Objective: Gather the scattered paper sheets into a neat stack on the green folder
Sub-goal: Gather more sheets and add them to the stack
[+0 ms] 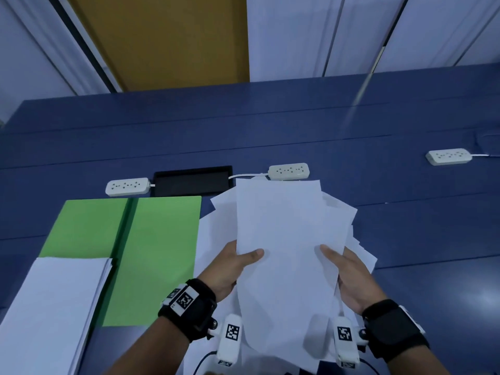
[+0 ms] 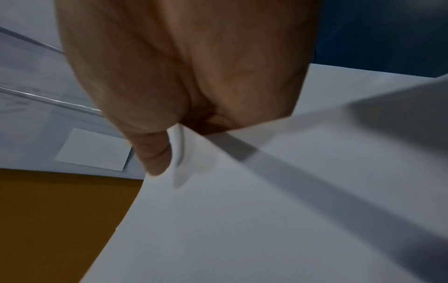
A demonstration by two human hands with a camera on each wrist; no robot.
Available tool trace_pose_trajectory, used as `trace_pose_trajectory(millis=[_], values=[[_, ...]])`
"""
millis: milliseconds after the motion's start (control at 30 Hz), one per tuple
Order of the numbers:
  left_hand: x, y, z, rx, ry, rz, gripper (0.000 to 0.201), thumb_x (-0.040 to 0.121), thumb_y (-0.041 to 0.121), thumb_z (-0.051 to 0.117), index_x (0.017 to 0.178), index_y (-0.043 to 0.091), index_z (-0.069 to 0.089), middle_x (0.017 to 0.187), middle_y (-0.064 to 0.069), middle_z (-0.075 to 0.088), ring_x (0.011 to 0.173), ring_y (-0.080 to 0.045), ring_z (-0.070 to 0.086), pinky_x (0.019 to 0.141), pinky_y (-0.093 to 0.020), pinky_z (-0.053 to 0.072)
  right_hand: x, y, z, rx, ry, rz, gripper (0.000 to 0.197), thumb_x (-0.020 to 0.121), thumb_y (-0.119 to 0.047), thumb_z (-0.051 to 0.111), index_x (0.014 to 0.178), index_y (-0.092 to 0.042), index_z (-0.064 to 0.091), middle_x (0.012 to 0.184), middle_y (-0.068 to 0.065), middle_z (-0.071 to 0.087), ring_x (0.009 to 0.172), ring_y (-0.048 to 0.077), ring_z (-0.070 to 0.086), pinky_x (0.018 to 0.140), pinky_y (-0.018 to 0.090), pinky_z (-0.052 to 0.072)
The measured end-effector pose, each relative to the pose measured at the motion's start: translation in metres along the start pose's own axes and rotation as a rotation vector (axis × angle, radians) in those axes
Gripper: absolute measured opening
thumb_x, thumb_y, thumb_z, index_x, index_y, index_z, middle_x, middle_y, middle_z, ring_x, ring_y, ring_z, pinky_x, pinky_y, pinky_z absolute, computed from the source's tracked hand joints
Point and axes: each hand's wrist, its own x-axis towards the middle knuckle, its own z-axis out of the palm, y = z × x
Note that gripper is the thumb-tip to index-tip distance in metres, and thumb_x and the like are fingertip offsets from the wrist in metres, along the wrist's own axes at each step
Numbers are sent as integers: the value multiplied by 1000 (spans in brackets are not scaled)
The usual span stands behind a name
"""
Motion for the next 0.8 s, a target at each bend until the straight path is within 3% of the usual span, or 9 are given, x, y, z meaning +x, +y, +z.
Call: trace_pose_trajectory(millis=[100,167,233,333,367,433,500,667,800], values=[[4,0,-8,85,60,50,32,94,6,72,125,5,63,121,-13,74,110,-19,74,88,-29,59,-3,-2,1,18,0,-64,19,87,-19,75,105,-12,78,109,2,80,104,14,76,79,18,58],[6,2,-15,131,112,106,45,83,11,84,121,6,62,121,-16,74,107,-18,74,91,-31,59,-3,-4,-1,21,40,-134,9,77,-17,82,81,-14,74,85,-5,78,77,4,73,64,11,51],[2,10,-13,168,87,168,42,85,5,80,124,10,66,124,-10,74,115,-22,72,99,-34,57,-3,-6,-1,-40,52,-206,7,91,-8,74,86,-11,71,87,-3,73,69,11,66,64,17,48],[-3,24,-2,250,55,230,32,94,0,70,121,18,71,118,6,77,114,-10,71,98,-27,52,-9,-17,8,-153,-3,-320,21,98,0,66,90,-17,75,90,-6,78,81,11,72,70,14,53],[-1,26,0,272,72,237,31,94,2,71,121,18,71,118,7,77,113,-9,71,99,-29,53,-10,-18,11,-175,-11,-342,22,99,0,66,100,-18,77,98,-3,80,92,12,76,78,17,56],[2,29,4,298,98,257,35,93,8,75,126,18,69,122,3,76,117,-14,70,107,-43,52,-13,-23,20,-187,-1,-374,26,99,-4,68,113,-24,78,116,3,79,112,20,74,96,34,58],[0,36,9,329,115,273,37,92,11,78,126,21,69,123,3,75,117,-15,70,109,-49,51,-15,-26,23,-191,9,-415,28,97,-8,71,110,-31,80,119,4,79,115,22,73,102,43,55],[-16,72,18,436,32,415,39,92,12,77,128,23,69,123,8,75,117,-10,70,100,-29,55,-43,-59,28,-223,-28,-646,33,93,-3,71,120,-21,73,121,2,78,117,19,72,97,30,58],[-14,82,16,421,46,440,33,89,10,80,120,18,73,118,4,77,111,-16,73,98,-33,56,-35,-66,19,-238,32,-655,32,84,-10,78,116,-10,73,114,1,78,106,20,75,88,27,59]])
